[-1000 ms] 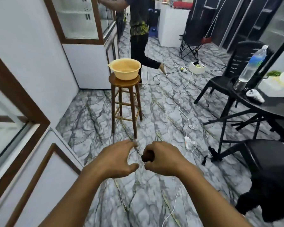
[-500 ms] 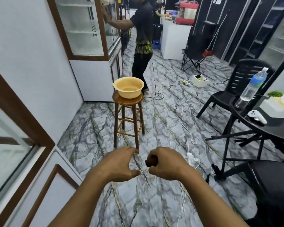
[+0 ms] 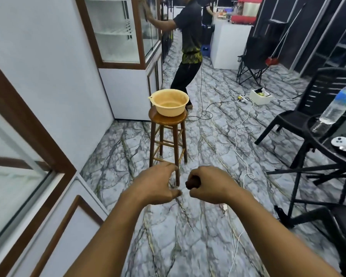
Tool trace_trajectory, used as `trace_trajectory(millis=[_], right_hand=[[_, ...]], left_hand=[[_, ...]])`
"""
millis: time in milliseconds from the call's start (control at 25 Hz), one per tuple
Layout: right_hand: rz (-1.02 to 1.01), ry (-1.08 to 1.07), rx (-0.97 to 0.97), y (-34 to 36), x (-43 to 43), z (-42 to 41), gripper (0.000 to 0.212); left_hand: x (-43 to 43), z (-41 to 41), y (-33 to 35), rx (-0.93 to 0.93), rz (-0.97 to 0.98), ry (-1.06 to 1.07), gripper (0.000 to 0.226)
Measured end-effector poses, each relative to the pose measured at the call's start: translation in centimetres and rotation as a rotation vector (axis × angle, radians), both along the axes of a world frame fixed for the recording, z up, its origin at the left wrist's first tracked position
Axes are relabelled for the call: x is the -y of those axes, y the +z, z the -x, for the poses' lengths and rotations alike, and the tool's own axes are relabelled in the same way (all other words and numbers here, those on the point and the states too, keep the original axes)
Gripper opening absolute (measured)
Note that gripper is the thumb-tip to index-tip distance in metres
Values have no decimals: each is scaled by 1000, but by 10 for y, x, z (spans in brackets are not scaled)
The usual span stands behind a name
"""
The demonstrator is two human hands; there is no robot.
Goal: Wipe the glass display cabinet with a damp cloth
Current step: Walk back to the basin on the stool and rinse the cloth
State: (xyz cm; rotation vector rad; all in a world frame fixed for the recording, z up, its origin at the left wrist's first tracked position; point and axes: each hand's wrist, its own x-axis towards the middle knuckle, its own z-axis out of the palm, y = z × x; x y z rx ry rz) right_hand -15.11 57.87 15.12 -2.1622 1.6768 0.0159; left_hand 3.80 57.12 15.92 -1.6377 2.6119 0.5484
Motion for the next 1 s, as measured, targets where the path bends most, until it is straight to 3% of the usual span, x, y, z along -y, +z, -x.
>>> trace_trajectory(millis=[200,480,640,1000], right_hand=[[-68,47,5,-2,36,8,24],[59,119,35,34,148,14,19],[35,118,39,40,188,12,19],[44,26,7,28,372,-38,15]], left_hand=[[34,8,8,-14,-5,8,75],[135,21,37,-7,43,83,80],[180,17,37,-19,37,83,78],[366,-34,10,-56,-28,14,69]])
